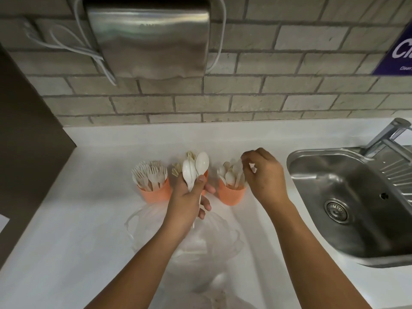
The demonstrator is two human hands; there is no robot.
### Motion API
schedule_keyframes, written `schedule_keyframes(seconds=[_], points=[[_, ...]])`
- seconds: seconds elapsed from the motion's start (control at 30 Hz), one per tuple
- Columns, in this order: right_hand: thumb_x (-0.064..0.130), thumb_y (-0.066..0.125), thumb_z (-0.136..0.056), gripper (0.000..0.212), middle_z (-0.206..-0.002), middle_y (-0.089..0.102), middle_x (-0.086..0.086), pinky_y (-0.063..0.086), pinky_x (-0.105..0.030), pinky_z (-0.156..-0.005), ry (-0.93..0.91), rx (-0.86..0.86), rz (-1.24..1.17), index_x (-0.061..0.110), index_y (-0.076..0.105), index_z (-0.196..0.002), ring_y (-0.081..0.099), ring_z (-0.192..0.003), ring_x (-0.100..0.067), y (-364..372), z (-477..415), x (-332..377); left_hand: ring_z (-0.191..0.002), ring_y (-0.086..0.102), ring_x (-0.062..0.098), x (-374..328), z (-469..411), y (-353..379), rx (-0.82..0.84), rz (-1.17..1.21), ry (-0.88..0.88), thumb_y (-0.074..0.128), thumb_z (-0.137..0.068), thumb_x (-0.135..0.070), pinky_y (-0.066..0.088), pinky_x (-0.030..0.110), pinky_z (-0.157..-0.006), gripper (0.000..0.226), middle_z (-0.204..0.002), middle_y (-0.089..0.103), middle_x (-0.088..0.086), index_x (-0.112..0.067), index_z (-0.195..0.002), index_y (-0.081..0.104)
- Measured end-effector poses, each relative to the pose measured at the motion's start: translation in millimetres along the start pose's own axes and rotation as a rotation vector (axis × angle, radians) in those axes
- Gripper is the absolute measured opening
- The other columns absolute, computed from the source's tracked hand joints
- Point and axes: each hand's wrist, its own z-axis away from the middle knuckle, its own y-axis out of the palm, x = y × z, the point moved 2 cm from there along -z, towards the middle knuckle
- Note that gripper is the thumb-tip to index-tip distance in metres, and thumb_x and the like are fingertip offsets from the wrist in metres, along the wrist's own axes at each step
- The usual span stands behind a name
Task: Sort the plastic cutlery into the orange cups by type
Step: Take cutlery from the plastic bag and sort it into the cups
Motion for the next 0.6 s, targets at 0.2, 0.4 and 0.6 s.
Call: schedule_keyframes(seconds=[0.2, 0.4, 0.6], points=[[0.033, 0.057, -0.088, 0.025, -0.101, 0.069, 0.001, 0.044, -0.037, -0.072, -0.029, 0.086, 0.187, 0.023, 0.08, -0.089, 0.053, -0.093, -0.029, 8.2, 8.3, 5.8, -0.051, 0.055, 0.017, -2.2, 4.1, 2.5, 0.082, 0.018, -0.018, 0.057, -0.107, -0.026, 0.038, 0.025, -0.042, 0.017, -0.093, 0.076, 0.006, -0.02, -0.123, 0.059], [0.023, 0.073, -0.093, 0.012, -0.09, 0.072, 0.014, 0.044, -0.013, -0.069, 0.22, 0.234, -0.521, 0.021, 0.076, -0.104, 0.064, -0.078, -0.004, -9.0, -8.3, 51.5, -0.049, 0.055, 0.017, -5.6, 8.5, 10.7, 0.194, 0.016, -0.046, 0.058, -0.107, -0.025, 0.039, 0.024, -0.043, 0.022, -0.102, 0.079, 0.012, -0.008, -0.121, 0.062], [0.013, 0.069, -0.096, 0.014, -0.081, 0.075, 0.006, 0.058, -0.032, -0.067, 0.3, 0.148, -0.615, 0.021, 0.078, -0.101, 0.071, -0.07, -0.018, -15.4, -9.5, 49.4, -0.054, 0.059, 0.017, -5.7, 9.6, 7.7, 0.159, 0.024, -0.061, 0.055, -0.107, -0.035, 0.041, 0.025, -0.044, 0.026, -0.105, 0.08, 0.008, -0.018, -0.122, 0.067]])
